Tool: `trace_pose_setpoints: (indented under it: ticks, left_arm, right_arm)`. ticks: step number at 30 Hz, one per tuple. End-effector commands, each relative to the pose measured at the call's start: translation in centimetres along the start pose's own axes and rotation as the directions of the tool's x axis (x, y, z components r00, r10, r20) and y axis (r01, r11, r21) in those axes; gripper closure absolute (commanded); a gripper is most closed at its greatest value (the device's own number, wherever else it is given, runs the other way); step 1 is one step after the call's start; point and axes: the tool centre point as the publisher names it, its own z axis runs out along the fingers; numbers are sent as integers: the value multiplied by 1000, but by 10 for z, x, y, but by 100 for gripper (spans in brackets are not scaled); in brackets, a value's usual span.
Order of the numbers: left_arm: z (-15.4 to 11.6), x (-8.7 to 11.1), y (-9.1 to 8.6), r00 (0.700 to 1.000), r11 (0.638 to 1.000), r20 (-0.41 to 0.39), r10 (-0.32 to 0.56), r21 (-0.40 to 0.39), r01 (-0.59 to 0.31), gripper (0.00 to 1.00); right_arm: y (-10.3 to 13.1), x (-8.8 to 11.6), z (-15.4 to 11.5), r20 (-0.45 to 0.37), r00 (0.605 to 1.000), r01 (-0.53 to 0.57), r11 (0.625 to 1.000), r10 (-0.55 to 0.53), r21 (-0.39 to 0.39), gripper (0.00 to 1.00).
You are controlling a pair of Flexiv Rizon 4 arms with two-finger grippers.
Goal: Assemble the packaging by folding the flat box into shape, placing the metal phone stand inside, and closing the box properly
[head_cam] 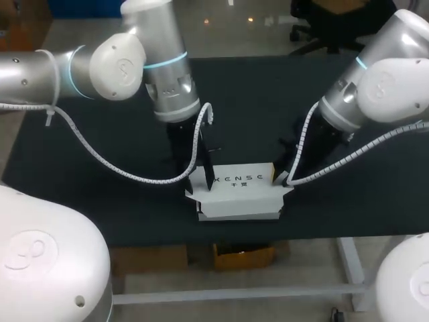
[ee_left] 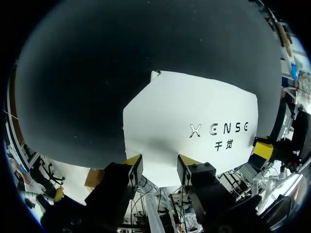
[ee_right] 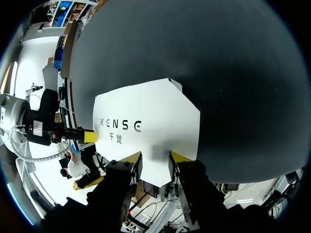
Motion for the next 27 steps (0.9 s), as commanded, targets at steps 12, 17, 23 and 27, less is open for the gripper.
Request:
trace_pose_setpoints:
  ticks: [12,17,23,27]
  left_arm:
    - [3,3,0,1000,1000,-3,7,6,-7,58]
    - [3,3,0,1000,1000,-3,5,4,-5,57]
    - [3,3,0,1000,1000,-3,5,4,-5,58]
    - [3,3,0,1000,1000,-3,5,4,-5,60]
  right_arm:
    - [-5,-4,3,-18,1000,5,1000,-6,-28,67]
    - [-5,-3,2,-25,1000,3,999,-4,-37,63]
    - [-5,-3,1,-26,1000,3,999,-4,-38,60]
    - [-5,-3,1,-26,1000,3,999,-4,-38,57]
